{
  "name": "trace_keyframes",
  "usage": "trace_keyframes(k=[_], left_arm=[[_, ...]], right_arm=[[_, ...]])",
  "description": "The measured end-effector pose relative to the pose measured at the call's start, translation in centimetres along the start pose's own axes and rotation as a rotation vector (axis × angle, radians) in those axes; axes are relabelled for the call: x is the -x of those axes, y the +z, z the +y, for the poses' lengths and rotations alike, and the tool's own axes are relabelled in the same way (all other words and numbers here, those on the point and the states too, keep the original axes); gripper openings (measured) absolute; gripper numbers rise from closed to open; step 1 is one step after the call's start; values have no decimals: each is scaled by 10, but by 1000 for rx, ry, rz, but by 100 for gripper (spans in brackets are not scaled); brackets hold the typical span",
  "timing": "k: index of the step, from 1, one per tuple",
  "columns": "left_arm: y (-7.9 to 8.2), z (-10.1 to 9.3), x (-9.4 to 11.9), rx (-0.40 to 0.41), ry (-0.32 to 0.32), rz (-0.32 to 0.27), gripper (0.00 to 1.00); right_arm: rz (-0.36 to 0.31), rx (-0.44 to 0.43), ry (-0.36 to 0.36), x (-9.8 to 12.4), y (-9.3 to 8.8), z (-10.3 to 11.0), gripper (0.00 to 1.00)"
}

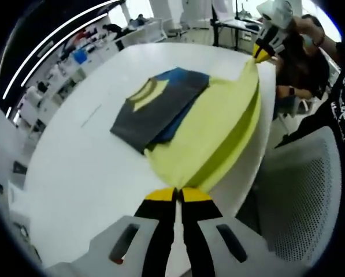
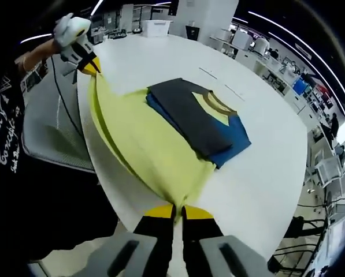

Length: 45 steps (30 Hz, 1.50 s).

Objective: Fold the garment on the visible template until the final outline fits inside the template.

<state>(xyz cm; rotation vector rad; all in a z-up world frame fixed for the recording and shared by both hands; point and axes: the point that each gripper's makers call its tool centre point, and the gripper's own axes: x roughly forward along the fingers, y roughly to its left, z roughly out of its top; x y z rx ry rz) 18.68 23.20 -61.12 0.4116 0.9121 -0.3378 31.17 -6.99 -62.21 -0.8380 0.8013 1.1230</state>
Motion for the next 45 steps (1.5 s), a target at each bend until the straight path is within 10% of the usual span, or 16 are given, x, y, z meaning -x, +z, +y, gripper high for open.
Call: trace_keyframes(k=[45], left_arm=[[94, 146, -53, 91, 240, -140, 0]], right_arm=[[-115, -38, -140, -42, 94, -131, 0]])
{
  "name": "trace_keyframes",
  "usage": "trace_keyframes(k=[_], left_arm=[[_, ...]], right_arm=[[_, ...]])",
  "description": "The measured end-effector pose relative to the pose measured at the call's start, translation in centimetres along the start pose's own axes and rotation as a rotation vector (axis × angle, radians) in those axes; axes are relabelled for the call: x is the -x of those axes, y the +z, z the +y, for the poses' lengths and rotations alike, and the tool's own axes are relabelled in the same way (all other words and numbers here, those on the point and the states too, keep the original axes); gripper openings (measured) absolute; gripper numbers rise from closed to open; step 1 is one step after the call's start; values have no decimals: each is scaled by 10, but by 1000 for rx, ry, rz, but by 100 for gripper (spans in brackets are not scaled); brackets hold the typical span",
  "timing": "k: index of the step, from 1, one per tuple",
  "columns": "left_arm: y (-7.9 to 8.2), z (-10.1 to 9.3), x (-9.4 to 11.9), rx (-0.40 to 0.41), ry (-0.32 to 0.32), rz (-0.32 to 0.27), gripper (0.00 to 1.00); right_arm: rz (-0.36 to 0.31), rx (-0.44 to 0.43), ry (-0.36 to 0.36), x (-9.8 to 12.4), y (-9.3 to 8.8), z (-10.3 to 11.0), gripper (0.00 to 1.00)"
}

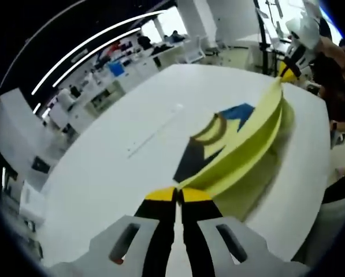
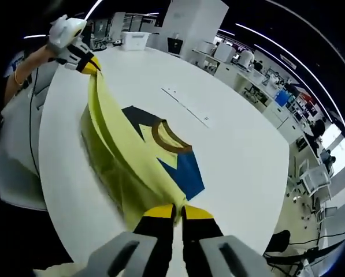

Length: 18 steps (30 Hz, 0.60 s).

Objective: Fold the garment on the visible template until the final outline fits inside the template.

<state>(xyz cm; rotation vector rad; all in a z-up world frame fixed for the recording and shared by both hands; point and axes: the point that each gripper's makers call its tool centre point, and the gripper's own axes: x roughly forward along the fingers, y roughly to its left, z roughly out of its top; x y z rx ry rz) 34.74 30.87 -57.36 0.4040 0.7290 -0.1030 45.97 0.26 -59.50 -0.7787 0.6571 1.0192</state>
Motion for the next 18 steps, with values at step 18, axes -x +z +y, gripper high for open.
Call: trace_keyframes(k=[18], left_arm=[[12, 30, -63, 114, 127, -48, 0]], right_arm=[[-47, -114, -105, -49, 17, -46, 0]])
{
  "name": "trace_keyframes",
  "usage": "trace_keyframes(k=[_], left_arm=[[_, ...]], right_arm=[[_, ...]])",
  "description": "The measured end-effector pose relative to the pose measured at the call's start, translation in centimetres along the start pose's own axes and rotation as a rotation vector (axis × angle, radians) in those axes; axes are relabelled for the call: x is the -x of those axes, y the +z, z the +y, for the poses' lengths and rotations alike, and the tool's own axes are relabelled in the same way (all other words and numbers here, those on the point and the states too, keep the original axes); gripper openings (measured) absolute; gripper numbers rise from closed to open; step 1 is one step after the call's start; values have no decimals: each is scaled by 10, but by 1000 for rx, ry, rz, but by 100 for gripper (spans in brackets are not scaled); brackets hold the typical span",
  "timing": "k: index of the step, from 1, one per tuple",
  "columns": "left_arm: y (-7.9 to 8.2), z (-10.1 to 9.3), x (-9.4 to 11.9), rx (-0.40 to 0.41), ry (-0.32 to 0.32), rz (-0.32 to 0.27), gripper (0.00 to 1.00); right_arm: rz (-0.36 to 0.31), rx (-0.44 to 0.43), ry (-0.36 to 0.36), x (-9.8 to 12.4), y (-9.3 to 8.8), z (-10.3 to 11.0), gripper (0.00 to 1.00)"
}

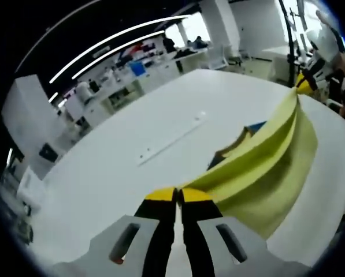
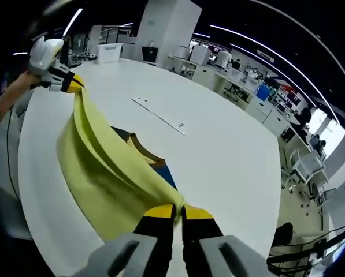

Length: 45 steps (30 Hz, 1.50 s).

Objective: Fold the garment on the visible template until the final outline fits inside the template.

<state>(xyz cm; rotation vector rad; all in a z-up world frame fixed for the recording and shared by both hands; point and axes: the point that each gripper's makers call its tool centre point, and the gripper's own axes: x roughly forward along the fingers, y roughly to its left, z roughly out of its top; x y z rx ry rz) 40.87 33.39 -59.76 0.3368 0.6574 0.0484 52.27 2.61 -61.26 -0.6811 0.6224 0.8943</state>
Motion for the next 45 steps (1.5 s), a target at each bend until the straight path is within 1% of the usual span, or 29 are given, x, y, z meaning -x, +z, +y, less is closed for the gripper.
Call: trace_keyframes(k=[2, 8, 11, 17, 20, 26, 33, 36, 39, 45], left_arm=[[0, 1, -6, 10, 9, -7, 0], [-11, 1, -26, 40, 21, 17, 0], [-19, 0, -38, 63, 16, 39, 0], [-36, -4, -60, 72, -4, 87, 0], [-43, -6, -69, 78, -13, 101, 0], [-53, -10, -85, 95, -44, 125, 0], [-66, -12, -102, 91, -71, 159, 0], [-70, -13, -105, 106, -77, 166, 0], [-72, -13, -106, 118, -79, 167, 0], [-75, -15, -106, 113, -86, 166, 0]], right_arm=[[3, -1, -8, -6, 0, -3, 0], [20, -23, -12, -28, -3, -7, 0], [36, -21, -14, -41, -6, -7, 0], [69, -21, -10, -64, -15, -9, 0], [81, -27, -6, -73, -18, -9, 0], [131, -28, 14, -92, -33, -8, 0], [157, -41, 36, -104, -43, -5, 0], [165, -50, 45, -107, -45, -4, 0], [168, -53, 51, -109, -48, -2, 0], [179, -44, 63, -112, -51, 3, 0]])
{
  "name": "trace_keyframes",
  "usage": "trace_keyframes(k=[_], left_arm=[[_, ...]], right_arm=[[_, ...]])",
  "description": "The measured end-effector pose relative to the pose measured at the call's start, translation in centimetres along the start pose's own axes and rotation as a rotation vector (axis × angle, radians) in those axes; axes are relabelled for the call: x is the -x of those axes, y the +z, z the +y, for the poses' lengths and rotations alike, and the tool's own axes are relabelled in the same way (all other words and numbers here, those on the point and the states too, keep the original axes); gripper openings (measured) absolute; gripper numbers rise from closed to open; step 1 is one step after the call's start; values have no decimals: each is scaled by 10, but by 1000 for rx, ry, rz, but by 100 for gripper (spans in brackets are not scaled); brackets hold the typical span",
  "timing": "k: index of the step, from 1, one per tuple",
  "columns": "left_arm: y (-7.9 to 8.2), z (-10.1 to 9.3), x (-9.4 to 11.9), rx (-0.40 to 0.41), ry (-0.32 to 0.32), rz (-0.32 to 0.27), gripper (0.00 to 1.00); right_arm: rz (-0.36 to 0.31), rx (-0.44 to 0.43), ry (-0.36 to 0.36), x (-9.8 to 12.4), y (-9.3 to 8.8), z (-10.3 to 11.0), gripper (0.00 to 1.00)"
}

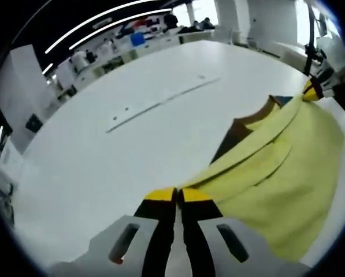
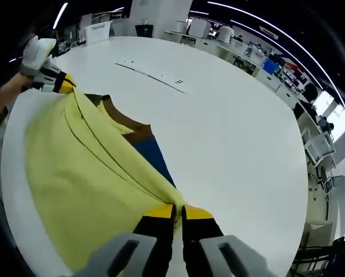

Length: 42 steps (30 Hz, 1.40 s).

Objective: Fold the garment on the visible template until the final outline fits inside the template.

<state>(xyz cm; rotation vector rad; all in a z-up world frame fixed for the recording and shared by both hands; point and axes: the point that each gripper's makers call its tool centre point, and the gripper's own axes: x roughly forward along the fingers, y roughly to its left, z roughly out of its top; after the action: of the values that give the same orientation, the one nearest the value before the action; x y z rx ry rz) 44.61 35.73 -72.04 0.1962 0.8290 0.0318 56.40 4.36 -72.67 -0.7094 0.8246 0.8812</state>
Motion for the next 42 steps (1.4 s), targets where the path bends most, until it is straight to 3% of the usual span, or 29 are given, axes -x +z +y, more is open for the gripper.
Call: trace_keyframes(k=[5, 10, 12, 15, 19, 25, 30, 38, 41, 42], left_arm=[[0, -1, 5, -35, -26, -20, 6], [0, -5, 18, -35, -85, -58, 18], [-2, -5, 23, -107, -92, -64, 22], [-8, -7, 26, -137, -110, -68, 22], [-12, -6, 23, -174, -121, -84, 21], [-2, -6, 15, -227, -127, -128, 19], [5, 0, 7, -239, -105, -139, 12], [9, 5, -8, -130, -99, -132, 10], [9, 3, -11, -77, -113, -128, 9], [7, 4, -12, -59, -115, -120, 9]], right_arm=[[-7, -19, 17, 1, -1, 0, 5], [-22, -28, 33, 6, -6, -2, 22], [-39, 5, 40, 9, -5, 0, 23], [-58, 68, 6, 13, -4, -6, 24], [-98, 66, 1, 13, 2, -10, 24], [-138, 45, 5, 9, 10, -14, 21], [-169, -9, 4, 3, 16, -22, 16], [-199, -222, 41, -9, 18, -27, 16], [-177, -254, 23, -11, 13, -32, 15], [-161, -303, 18, -12, 10, -32, 15]])
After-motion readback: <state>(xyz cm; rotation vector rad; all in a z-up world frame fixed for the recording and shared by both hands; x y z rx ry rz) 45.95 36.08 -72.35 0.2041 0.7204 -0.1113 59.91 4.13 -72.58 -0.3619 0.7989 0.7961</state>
